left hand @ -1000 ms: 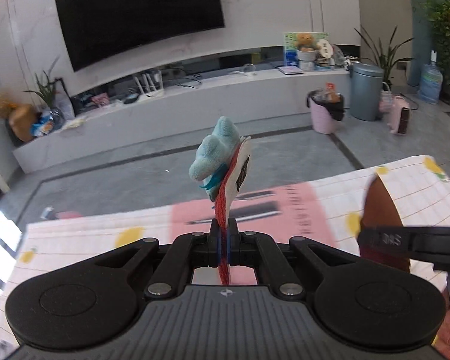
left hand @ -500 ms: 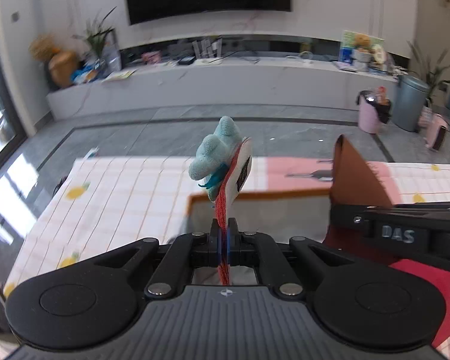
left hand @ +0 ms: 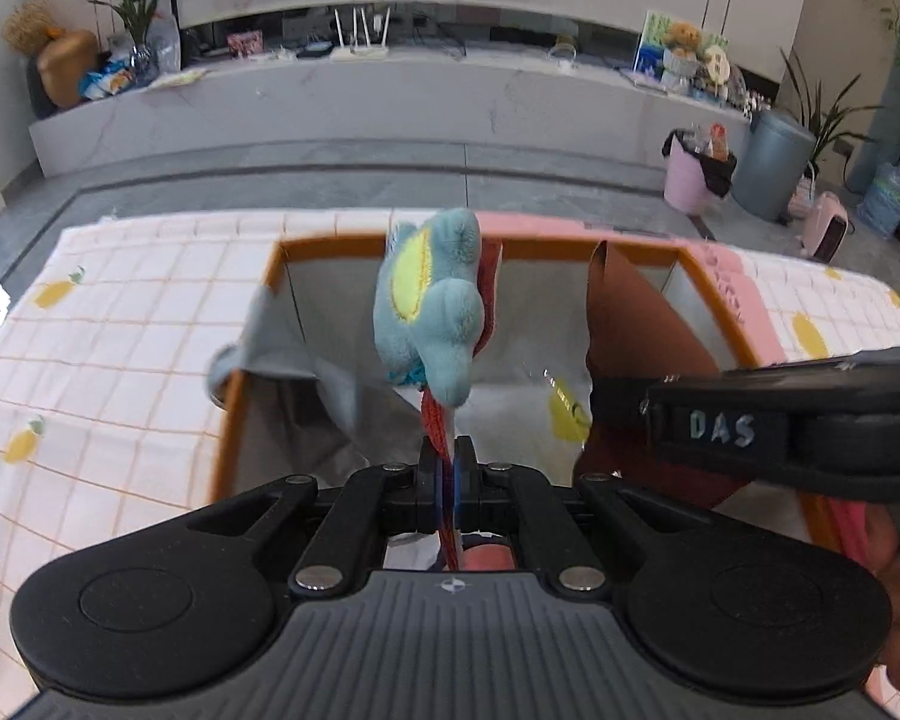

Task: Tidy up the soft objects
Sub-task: 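Open both tools to drop the dinosaur plush and brown felt into the box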

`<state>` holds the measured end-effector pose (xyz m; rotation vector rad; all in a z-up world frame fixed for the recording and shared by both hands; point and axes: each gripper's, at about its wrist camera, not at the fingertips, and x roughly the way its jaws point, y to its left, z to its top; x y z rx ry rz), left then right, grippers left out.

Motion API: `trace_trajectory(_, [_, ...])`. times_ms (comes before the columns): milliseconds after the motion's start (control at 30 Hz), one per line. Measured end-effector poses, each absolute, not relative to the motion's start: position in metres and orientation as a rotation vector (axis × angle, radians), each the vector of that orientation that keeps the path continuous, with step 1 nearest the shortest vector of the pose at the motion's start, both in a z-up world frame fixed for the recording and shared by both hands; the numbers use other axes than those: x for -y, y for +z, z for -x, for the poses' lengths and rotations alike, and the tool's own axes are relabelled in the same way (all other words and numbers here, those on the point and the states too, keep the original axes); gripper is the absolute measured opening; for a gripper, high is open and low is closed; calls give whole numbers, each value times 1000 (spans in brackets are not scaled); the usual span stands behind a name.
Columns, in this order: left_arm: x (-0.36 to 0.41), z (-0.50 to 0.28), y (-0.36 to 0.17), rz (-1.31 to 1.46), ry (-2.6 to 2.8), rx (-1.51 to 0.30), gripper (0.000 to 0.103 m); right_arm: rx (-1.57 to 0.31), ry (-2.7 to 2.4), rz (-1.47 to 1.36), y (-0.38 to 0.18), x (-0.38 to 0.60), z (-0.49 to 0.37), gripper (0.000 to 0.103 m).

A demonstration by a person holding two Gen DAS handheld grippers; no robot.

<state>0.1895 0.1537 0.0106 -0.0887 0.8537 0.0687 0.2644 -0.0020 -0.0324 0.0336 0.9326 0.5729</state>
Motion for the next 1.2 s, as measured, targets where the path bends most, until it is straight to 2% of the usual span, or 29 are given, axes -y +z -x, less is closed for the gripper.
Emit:
trace_trajectory(100, [-152,-197,-3,97,69,-882,3,-866,602,-24,-34,3,-265,8])
trace_trajectory(433, [-166,-202,-14,209,64,-912,4,-868,629,10,-38,-3,-263,8])
trace_trajectory(533, [-160,-197,-12,183,68,-896,8,-870,625,20,-38,-4,-262,8])
trace_trajectory(567, [-159,-196,-10,174,67,-891,18,-874,626,15,-38,-4,-262,8])
trace_trajectory(600, [-159,-195,-9,167,70,-889,36,-876,626,12,-38,-4,-262,8])
trace_trajectory(667, [-159,-194,-7,159,79,-887,56,-880,626,9,-38,-3,-261,8])
trace_trajectory(933, [-159,-184,10,119,76,-897,61,-889,624,-6,-36,0,-262,8])
trace_trajectory(1067, [-169,-172,25,115,58,-848,64,-867,639,-27,-34,3,-258,9])
trace_trajectory(1200, [-189,-165,32,172,77,-832,61,-867,682,-164,-32,11,-260,9])
